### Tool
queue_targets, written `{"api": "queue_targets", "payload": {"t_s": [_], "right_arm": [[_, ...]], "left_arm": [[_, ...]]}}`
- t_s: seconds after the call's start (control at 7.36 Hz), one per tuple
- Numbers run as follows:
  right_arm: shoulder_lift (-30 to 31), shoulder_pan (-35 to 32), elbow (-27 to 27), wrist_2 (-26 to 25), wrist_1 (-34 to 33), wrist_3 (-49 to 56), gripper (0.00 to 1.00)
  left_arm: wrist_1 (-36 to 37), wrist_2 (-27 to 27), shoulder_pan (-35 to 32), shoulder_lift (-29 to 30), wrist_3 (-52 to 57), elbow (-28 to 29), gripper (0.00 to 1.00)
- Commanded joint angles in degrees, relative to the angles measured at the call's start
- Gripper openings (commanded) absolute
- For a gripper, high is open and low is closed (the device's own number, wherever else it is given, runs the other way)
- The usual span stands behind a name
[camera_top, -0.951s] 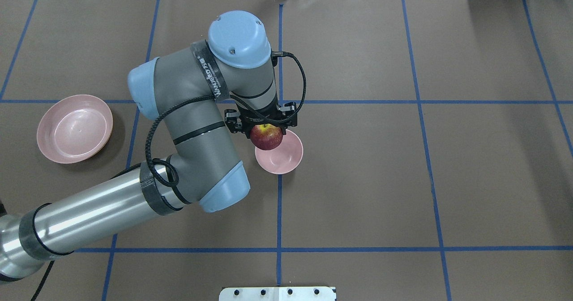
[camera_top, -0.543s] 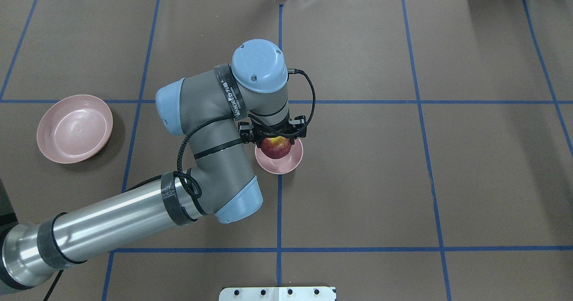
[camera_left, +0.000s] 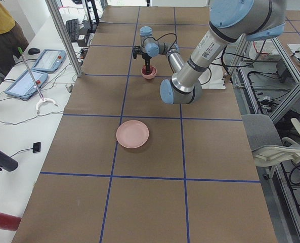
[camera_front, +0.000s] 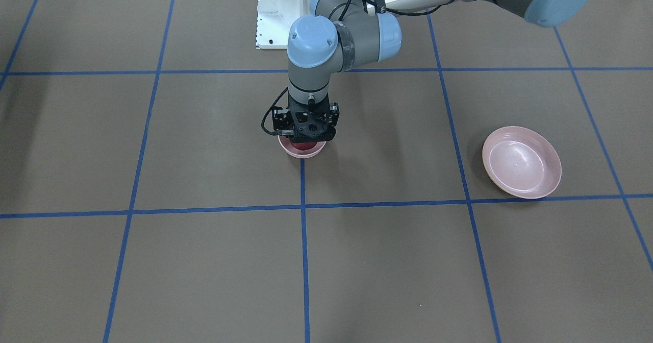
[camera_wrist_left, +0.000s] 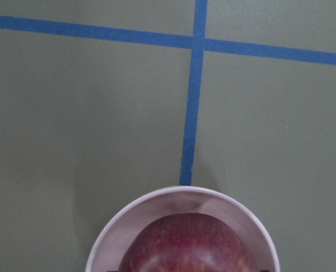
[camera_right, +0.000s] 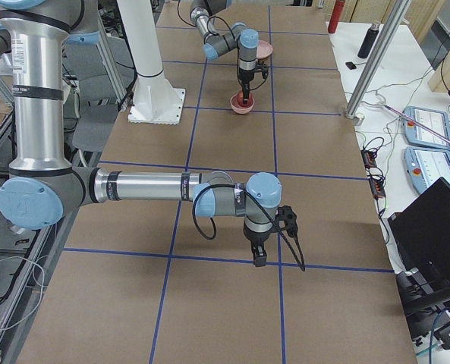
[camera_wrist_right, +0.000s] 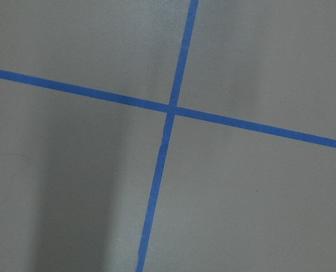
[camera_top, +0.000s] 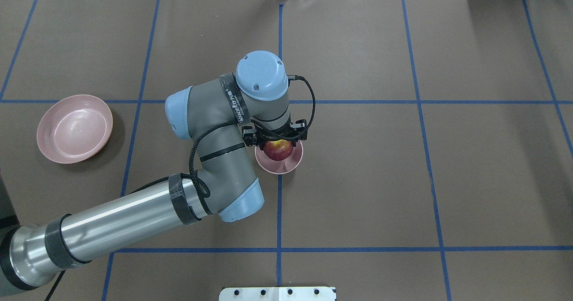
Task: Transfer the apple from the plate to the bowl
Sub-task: 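Carry the apple with the left gripper over the pink bowl, then lower the apple into the bowl and open the left gripper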
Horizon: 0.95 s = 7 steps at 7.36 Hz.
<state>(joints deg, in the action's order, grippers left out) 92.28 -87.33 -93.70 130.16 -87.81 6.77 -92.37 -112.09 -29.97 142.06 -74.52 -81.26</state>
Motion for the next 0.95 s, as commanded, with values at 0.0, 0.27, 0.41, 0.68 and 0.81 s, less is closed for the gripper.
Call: {"api": "queue_targets", "payload": {"t_s": [0.0,0.27,0.41,0.68,0.81], "right_arm": [[0.00,0.06,0.01,0.00,0.01,0.00,1.00],[0.00,0.06,0.01,0.00,0.01,0.00,1.00],[0.00,0.06,0.01,0.00,0.01,0.00,1.00],[0.00,0.06,-0.08,0.35,0.09,0.00,1.00],[-0.09,0.06,-0.17,0.70,0.09,0.00,1.00]], "left_arm": [[-0.18,0.03,0.00,-0.03,0.17,0.48,0.61],[-0.27,2.04,0.00,-0.03,0.17,0.49,0.77],[-0.27,2.05,0.00,-0.03,0.26,0.40,0.91],[-0.18,2.14,0.00,-0.03,0.17,0.22,0.98],[-0.18,2.14,0.00,-0.03,0.26,0.22,0.98]]}}
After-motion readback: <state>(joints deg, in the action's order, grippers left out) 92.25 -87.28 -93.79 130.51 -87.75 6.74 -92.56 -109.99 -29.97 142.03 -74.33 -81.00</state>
